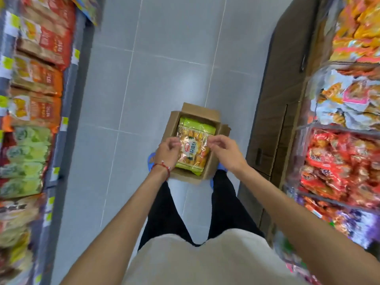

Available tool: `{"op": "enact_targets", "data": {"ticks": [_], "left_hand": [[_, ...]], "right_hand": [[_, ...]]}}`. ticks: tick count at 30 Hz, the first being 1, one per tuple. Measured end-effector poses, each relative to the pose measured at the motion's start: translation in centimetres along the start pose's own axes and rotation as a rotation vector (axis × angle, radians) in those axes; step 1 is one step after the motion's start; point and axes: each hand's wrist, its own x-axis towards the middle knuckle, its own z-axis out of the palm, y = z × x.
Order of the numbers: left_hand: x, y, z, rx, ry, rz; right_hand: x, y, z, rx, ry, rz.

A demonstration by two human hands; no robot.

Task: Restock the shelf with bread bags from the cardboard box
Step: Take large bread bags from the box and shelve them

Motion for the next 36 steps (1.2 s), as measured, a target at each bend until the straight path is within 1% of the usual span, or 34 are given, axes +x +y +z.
{"op": "enact_targets", "data": {"ticks": [4,8,11,16,20,22,25,27,29,31,33,36], "left_hand": [[-0.5,-2.7,4.0,-0.176,0.028,-0.145],[0.3,-6.4,6.6,-0.257,0.044,-0.24],[2.2,-10.4,7.9,-0.339,0.113,-0.366],[7.0,-17.2,10.8,-0.35,0.16,-0.498],[12.0,-22.3,13.4,-0.342,0.111,-0.572],[15.0,-25.1,14.5,-0.327,0.113,-0.599],[19.7,-28.7,15.9,-0.332,0.165,-0.636],[22.7,-30.4,17.0,-0.351,0.14,-0.66],[25.8,-32.2,18.5,-0.448,0.11,-0.724],[28.2,-33.8,20.1,-0.602,0.101,-0.868],[30.0,-35.7,21.6,-0.711,0.12,-0.989],[32.1,-37.8,23.1,-0.804,0.215,-1.042]], "right_hand": [[2.9,2.1,-2.1,-0.174,-0.14,-0.001],[6.9,4.4,-2.6,-0.233,-0.169,0.026],[10.2,6.8,-1.8,-0.282,-0.207,0.046],[16.5,11.7,0.8,-0.398,-0.264,0.084],[22.7,15.3,3.6,-0.538,-0.26,0.053],[26.0,17.4,5.2,-0.588,-0.271,0.04],[31.0,20.7,7.7,-0.638,-0.224,0.031],[34.0,22.4,9.1,-0.69,-0.175,0.007],[37.1,23.9,10.3,-0.711,-0.148,-0.012],[40.2,25.0,11.0,-0.735,-0.143,-0.04],[43.3,26.2,11.6,-0.767,-0.151,-0.059],[46.8,27.9,12.2,-0.806,-0.195,-0.005]]}}
